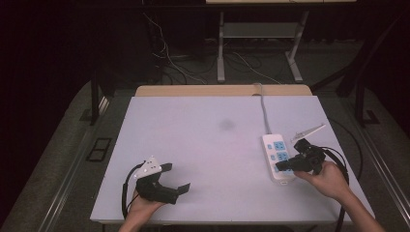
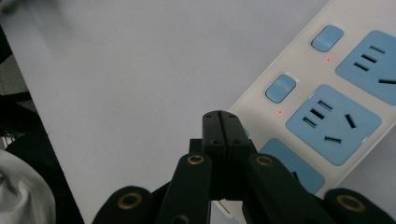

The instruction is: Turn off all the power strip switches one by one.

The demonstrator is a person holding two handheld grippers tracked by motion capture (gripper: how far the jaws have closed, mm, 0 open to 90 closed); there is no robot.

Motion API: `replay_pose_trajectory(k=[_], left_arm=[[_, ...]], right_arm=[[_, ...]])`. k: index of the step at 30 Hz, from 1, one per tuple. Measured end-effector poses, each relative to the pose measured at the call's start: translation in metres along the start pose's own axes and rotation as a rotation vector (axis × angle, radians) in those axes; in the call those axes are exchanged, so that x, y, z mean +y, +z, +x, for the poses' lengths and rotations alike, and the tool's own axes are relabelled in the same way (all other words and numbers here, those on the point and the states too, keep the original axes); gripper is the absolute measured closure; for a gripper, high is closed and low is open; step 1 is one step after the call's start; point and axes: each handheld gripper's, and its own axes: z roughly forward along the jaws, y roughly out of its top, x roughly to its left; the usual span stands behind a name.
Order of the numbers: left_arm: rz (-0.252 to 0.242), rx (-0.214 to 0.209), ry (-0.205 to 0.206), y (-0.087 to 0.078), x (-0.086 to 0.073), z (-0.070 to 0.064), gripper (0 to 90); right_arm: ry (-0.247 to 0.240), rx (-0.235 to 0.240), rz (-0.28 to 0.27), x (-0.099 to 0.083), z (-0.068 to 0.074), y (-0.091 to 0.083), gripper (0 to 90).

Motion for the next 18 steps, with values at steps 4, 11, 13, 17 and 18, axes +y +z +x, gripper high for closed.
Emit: replay_pose_trajectory(k=[4, 11, 13, 17, 18], left_arm=[[0.000, 0.000, 0.000, 0.0000, -0.0001, 0.0001, 0.0], [0.003, -0.001, 0.001, 0.0005, 0.0000, -0.0003, 0.0], [0.003, -0.002, 0.001, 0.0004, -0.0001, -0.0002, 0.0], [0.003, -0.002, 0.002, 0.0004, -0.0001, -0.0001, 0.0], [0.003, -0.002, 0.002, 0.0004, -0.0002, -0.0002, 0.0]], right_arm=[[0.009, -0.010, -0.003, -0.0015, -0.0015, 0.0042, 90.0], [0.028, -0.023, -0.024, -0.0038, -0.0059, 0.0074, 90.0], [0.030, -0.023, -0.028, -0.0042, -0.0063, 0.0079, 90.0], [0.036, -0.022, -0.035, -0.0048, -0.0079, 0.0101, 90.0], [0.038, -0.022, -0.035, -0.0050, -0.0081, 0.0109, 90.0]])
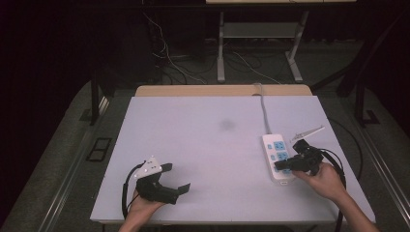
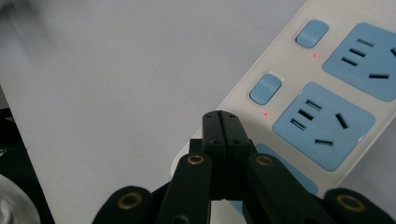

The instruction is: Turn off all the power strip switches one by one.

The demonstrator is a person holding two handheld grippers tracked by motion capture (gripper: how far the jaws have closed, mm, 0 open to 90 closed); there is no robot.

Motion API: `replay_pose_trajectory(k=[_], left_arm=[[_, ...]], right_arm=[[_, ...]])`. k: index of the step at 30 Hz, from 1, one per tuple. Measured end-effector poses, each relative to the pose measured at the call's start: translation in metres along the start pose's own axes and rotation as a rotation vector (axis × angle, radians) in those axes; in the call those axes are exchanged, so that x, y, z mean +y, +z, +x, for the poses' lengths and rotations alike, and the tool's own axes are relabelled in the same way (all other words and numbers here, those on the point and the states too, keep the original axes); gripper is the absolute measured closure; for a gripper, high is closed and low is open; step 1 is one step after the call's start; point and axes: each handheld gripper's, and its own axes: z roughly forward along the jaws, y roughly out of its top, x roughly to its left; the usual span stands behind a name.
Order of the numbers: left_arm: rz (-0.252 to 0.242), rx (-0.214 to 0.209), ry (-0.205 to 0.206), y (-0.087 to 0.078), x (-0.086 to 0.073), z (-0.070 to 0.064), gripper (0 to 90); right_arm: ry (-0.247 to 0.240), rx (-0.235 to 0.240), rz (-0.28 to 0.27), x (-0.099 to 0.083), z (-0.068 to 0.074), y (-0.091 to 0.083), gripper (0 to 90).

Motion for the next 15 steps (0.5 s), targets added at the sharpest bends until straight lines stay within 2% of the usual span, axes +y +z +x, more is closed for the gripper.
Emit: replay_pose_trajectory(k=[12, 15], left_arm=[[0.005, -0.005, 0.002, 0.0012, -0.0002, -0.0010, 0.0], [0.006, -0.004, 0.003, 0.0013, -0.0001, -0.0012, 0.0]], right_arm=[[0.001, 0.010, -0.027, -0.0046, -0.0012, 0.0019, 90.0], [0.020, 0.023, -0.036, -0.0057, -0.0036, 0.0021, 90.0]])
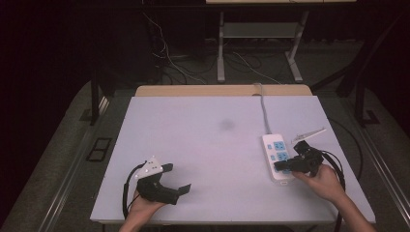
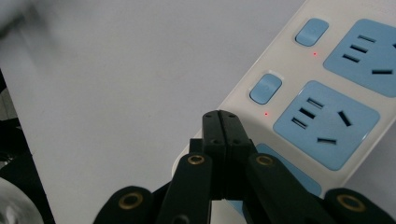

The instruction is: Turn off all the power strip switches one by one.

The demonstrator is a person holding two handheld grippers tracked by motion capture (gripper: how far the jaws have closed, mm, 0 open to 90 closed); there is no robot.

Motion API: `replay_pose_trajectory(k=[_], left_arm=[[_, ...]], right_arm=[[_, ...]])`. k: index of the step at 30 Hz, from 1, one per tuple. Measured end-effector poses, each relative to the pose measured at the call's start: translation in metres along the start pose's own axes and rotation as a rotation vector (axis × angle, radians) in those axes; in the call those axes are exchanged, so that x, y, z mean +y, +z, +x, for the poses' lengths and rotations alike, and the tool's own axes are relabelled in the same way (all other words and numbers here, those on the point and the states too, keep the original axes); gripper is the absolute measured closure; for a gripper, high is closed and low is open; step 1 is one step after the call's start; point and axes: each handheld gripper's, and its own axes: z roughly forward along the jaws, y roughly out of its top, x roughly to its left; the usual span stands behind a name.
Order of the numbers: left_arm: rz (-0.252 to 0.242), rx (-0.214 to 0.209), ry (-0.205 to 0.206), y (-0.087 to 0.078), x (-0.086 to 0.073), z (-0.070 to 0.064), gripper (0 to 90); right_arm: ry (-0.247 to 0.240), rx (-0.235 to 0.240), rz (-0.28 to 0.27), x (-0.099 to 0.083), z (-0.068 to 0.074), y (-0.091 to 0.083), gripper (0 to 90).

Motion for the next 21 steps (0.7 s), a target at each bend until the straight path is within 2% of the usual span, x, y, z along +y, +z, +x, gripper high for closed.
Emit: replay_pose_trajectory(k=[21], left_arm=[[0.006, -0.003, 0.007, 0.0012, 0.0000, -0.0006, 0.0]], right_arm=[[-0.044, -0.033, -0.010, -0.0028, 0.0063, 0.0014, 90.0]])
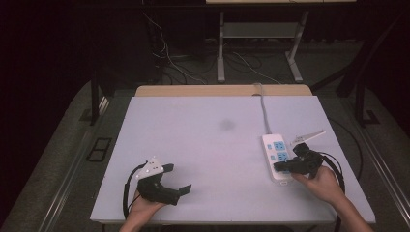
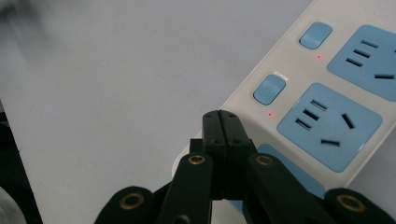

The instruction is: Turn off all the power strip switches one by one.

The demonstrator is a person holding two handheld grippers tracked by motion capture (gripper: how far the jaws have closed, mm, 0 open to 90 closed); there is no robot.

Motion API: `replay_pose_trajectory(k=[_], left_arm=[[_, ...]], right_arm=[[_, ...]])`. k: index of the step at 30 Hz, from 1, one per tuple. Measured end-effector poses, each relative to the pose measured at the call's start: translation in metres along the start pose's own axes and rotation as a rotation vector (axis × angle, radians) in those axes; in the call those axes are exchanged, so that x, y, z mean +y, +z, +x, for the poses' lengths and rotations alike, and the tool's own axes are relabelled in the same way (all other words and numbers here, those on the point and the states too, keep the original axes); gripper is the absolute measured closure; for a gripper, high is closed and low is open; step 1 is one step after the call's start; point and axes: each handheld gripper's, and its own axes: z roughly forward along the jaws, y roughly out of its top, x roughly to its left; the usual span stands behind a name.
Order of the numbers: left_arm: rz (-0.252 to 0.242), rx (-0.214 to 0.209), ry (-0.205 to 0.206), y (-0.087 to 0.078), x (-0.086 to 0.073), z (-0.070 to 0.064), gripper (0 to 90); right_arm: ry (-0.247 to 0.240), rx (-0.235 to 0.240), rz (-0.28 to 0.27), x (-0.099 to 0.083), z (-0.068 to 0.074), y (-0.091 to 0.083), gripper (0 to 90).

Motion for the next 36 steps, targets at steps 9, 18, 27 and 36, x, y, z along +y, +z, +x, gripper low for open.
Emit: replay_pose_trajectory(k=[9, 18, 27, 36], left_arm=[[-0.001, 0.003, -0.002, 0.000, 0.000, 0.001, 0.0], [0.001, 0.003, -0.002, 0.000, 0.000, 0.001, 0.0], [0.003, 0.002, -0.003, 0.000, -0.001, 0.001, 0.0], [0.004, 0.001, -0.002, 0.000, -0.001, 0.001, 0.0]], right_arm=[[-0.013, -0.004, 0.002, 0.001, 0.001, 0.000, 90.0], [-0.003, 0.017, -0.018, 0.001, -0.001, -0.004, 90.0], [-0.002, 0.006, -0.021, 0.001, -0.002, -0.007, 90.0], [-0.006, 0.011, -0.038, 0.009, 0.000, -0.020, 90.0]])
